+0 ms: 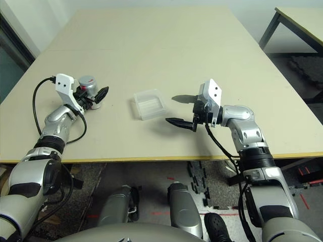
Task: Pour the medicine from the bottle into the box.
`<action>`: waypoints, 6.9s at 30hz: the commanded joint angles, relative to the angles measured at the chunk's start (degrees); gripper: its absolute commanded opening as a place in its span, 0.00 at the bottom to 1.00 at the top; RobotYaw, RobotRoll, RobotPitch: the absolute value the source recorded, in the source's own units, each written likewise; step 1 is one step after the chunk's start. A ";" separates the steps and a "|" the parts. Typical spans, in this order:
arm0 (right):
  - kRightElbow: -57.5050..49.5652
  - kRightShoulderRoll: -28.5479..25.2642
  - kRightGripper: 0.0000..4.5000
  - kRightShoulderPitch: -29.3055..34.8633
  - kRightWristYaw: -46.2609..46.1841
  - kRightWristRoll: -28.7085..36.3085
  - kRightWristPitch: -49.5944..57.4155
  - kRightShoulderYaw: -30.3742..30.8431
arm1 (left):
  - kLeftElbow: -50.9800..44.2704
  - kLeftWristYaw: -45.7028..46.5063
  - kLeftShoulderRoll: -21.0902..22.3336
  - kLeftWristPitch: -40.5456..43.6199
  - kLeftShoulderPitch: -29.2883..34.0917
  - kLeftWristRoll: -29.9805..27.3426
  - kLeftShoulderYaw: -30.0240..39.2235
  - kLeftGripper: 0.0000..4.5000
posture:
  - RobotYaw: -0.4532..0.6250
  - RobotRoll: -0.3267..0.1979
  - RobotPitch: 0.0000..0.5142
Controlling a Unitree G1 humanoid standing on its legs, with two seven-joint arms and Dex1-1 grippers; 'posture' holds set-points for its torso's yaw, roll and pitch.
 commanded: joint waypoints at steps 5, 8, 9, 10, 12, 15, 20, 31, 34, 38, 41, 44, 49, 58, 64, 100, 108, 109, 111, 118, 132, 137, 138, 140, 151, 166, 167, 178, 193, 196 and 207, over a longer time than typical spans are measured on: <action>-0.39 -0.40 1.00 0.01 0.00 0.02 -0.15 -0.38 | 1.49 -0.38 0.15 -0.14 -0.26 0.88 0.03 0.61 | 0.15 0.62 0.12; -0.24 -0.29 1.00 -0.18 -0.05 0.05 -0.11 -0.37 | 0.86 -2.40 0.01 0.93 -0.41 0.03 0.18 0.61 | 0.15 0.62 0.12; -0.22 -0.20 1.00 -0.28 -0.09 0.25 0.11 -0.49 | 0.05 -4.03 -0.20 1.70 -0.57 -0.50 0.09 0.61 | 0.15 0.62 0.12; -0.23 -0.19 1.00 -0.39 -0.09 0.42 0.29 -0.60 | -0.96 -5.87 -0.49 2.64 -0.75 -1.04 -0.07 0.61 | 0.15 0.62 0.12; -0.23 -0.13 1.00 -0.69 -0.07 0.88 0.72 -0.86 | -3.36 -9.60 -1.20 5.22 -1.15 -2.36 -0.27 0.61 | 0.16 0.62 0.13; -0.05 0.16 1.00 -1.64 -0.13 2.10 1.85 -1.55 | -8.08 -14.80 -2.34 10.03 -1.94 -4.14 -1.08 0.61 | 0.16 0.62 0.13; 0.74 0.48 1.00 -4.54 0.23 3.55 4.16 -1.94 | -17.01 -21.40 -3.78 19.21 -3.08 -6.42 -3.37 0.61 | 0.17 0.62 0.12; 8.64 2.34 1.00 -14.57 0.82 3.39 7.55 -1.96 | -24.97 -26.11 -4.72 27.82 -4.83 -8.31 -5.88 0.61 | 0.19 0.62 0.09; 12.00 2.85 1.00 -17.75 0.93 2.92 7.90 -1.81 | -26.64 -27.48 -4.59 29.00 -4.43 -8.12 -7.19 0.61 | 0.19 0.62 0.09; 14.88 3.72 1.00 -20.78 1.57 2.35 8.42 -1.51 | -27.97 -28.40 -4.68 30.39 -4.04 -8.30 -7.93 0.61 | 0.19 0.62 0.09; 16.34 4.51 1.00 -22.50 2.00 2.05 8.78 -1.33 | -27.98 -28.81 -4.81 30.74 -4.20 -8.27 -8.26 0.61 | 0.20 0.62 0.08; 17.56 5.43 1.00 -24.11 2.47 1.84 9.03 -1.19 | -27.70 -28.89 -5.16 30.63 -4.30 -8.13 -8.53 0.61 | 0.20 0.62 0.07; 18.35 6.68 1.00 -25.74 3.20 2.15 10.33 -1.43 | -27.55 -28.90 -5.81 30.28 -4.46 -7.79 -8.78 0.61 | 0.20 0.62 0.07; 18.43 8.52 1.00 -27.65 4.40 1.85 12.00 -0.95 | -28.16 -29.12 -6.27 30.04 -4.04 -7.63 -9.31 0.61 | 0.22 0.62 0.07; 18.73 10.36 1.00 -29.37 4.53 1.72 12.74 -0.70 | -28.73 -29.63 -6.89 30.04 -3.93 -7.53 -10.78 0.61 | 0.22 0.62 0.06; 22.58 14.22 0.59 -32.25 6.21 -0.51 12.20 0.22 | -26.19 -30.65 -8.35 27.81 -6.43 -6.52 -12.83 0.61 | 0.21 0.62 0.07; 22.46 14.14 0.59 -32.35 9.31 0.20 11.87 0.39 | -25.83 -33.25 -7.95 29.39 -6.82 -7.76 -12.65 0.61 | 0.20 0.62 0.07; 22.29 14.16 0.59 -32.39 10.60 0.57 12.02 0.51 | -25.92 -33.90 -7.82 30.00 -6.94 -8.16 -12.53 0.61 | 0.20 0.62 0.07; 21.94 14.21 0.59 -32.50 13.22 1.37 12.38 0.71 | -26.13 -34.99 -7.61 31.01 -7.12 -8.74 -12.36 0.61 | 0.20 0.62 0.08; 21.10 14.16 0.59 -33.71 21.48 4.93 14.16 1.91 | -26.75 -37.58 -7.25 33.51 -7.18 -9.04 -12.24 0.61 | 0.20 0.62 0.08; 21.81 13.70 0.66 -34.84 21.76 10.22 16.67 5.39 | -27.94 -37.68 -6.72 33.95 -5.86 -8.44 -12.36 0.61 | 0.21 0.62 0.10; 21.67 13.85 1.00 -34.02 21.76 9.50 17.49 4.65 | -26.18 -36.79 -6.71 31.49 -6.40 -7.43 -12.49 0.61 | 0.21 0.62 0.10; 21.43 13.78 1.00 -33.87 21.76 9.50 17.76 4.61 | -25.24 -36.12 -6.80 30.39 -6.80 -7.10 -12.30 0.61 | 0.20 0.62 0.10; 21.04 13.69 1.00 -33.61 21.76 9.33 18.13 4.47 | -23.14 -34.66 -7.09 27.89 -7.73 -6.46 -11.80 0.61 | 0.20 0.62 0.09; 21.88 15.34 1.00 -33.24 17.90 4.93 16.04 2.35 | -19.16 -32.52 -8.34 22.13 -8.87 -3.78 -12.15 0.61 | 0.19 0.62 0.09; 24.49 17.92 1.00 -33.11 8.95 0.18 11.14 0.52 | -18.99 -29.82 -9.22 20.88 -8.64 -3.56 -12.45 0.61 | 0.19 0.62 0.10; 24.79 18.01 1.00 -33.16 8.45 -0.05 10.83 0.44 | -19.11 -29.85 -9.28 21.00 -8.56 -3.67 -12.48 0.61 | 0.19 0.62 0.10; 27.13 18.56 1.00 -34.25 6.68 -0.44 9.79 -0.23 | -20.61 -30.38 -9.53 21.91 -7.75 -4.26 -12.62 0.61 | 0.19 0.62 0.10; 32.24 18.31 1.00 -35.77 3.81 -1.69 6.59 -1.08 | -25.49 -32.60 -8.79 25.24 -5.87 -6.71 -11.72 0.61 | 0.19 0.62 0.10; 33.07 18.27 1.00 -35.97 3.48 -1.89 6.04 -1.22 | -26.35 -32.73 -8.59 25.91 -5.62 -7.11 -11.50 0.61 | 0.19 0.62 0.10; 35.87 17.53 1.00 -36.70 1.96 -1.89 5.26 -2.38 | -27.97 -33.70 -7.06 27.21 -4.30 -7.77 -11.03 0.61 | 0.20 0.62 0.10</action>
